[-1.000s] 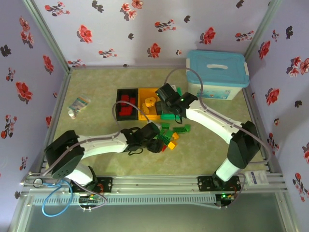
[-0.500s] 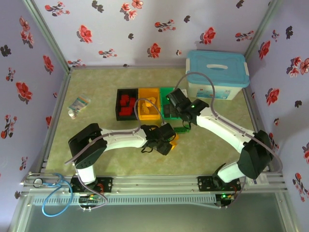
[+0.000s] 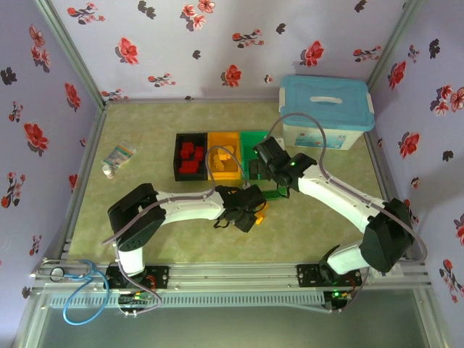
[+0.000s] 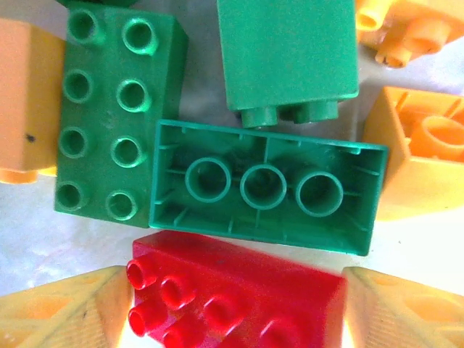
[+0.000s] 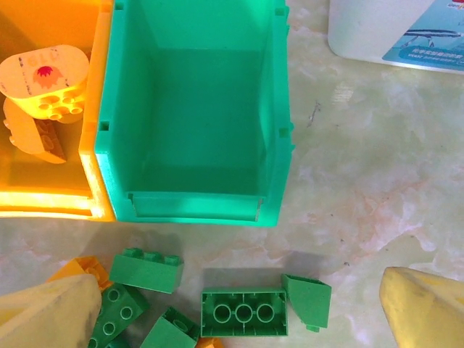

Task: Sort the legos into containers by color
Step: Pick up the lego from the middle-left of the table.

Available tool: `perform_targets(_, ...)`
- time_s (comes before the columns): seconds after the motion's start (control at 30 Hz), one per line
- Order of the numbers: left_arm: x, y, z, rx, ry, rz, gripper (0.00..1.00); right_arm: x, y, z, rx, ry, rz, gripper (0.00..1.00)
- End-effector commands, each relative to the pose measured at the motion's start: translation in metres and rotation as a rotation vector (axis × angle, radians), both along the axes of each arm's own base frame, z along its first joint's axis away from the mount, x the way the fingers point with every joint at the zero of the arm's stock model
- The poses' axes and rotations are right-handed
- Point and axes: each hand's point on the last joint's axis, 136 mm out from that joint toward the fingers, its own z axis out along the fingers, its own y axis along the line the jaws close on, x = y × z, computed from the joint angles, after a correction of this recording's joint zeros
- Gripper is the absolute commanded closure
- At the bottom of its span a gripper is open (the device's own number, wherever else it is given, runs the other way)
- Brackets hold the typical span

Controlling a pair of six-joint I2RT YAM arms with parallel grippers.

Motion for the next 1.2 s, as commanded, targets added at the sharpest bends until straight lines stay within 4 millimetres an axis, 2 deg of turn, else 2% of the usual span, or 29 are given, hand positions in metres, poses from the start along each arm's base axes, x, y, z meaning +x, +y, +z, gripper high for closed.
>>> perform_targets(0.0,-0.005,0.007,-0.011,0.070,0.021,-0.022,0.25,0.000,-0.003,0.005,0.036,-0.017,-0.022,0.01)
perform_targets(0.23,-0.003,0.009,-0.012,0.083,0.012,-0.020,0.27,-0.002,-0.005,0.004,0.048,-0.019,-0.030,0.01)
perform_targets(0.5,-0.003,0.011,-0.012,0.091,0.012,-0.022,0.43,-0.005,-0.007,0.001,0.049,-0.016,-0.034,0.01)
perform_targets(0.63,-0.002,0.014,-0.005,0.089,-0.005,-0.014,0.44,-0.005,-0.008,0.002,0.056,-0.020,-0.038,0.01)
perform_targets(0.8,0.010,0.022,0.020,0.008,-0.045,0.035,0.45,-0.011,-0.007,0.002,0.080,-0.012,-0.025,0.01)
perform_targets(0.93,0.031,0.040,0.055,-0.129,-0.088,0.129,0.45,-0.016,-0.013,0.003,0.091,-0.022,-0.034,0.01)
perform_targets(1.03,0.053,0.061,0.082,-0.254,-0.115,0.235,0.45,-0.021,-0.016,0.000,0.101,-0.020,-0.041,0.01)
perform_targets(1.17,0.088,0.108,0.111,-0.424,-0.160,0.438,0.46,-0.027,-0.019,-0.009,0.108,-0.002,-0.050,0.01)
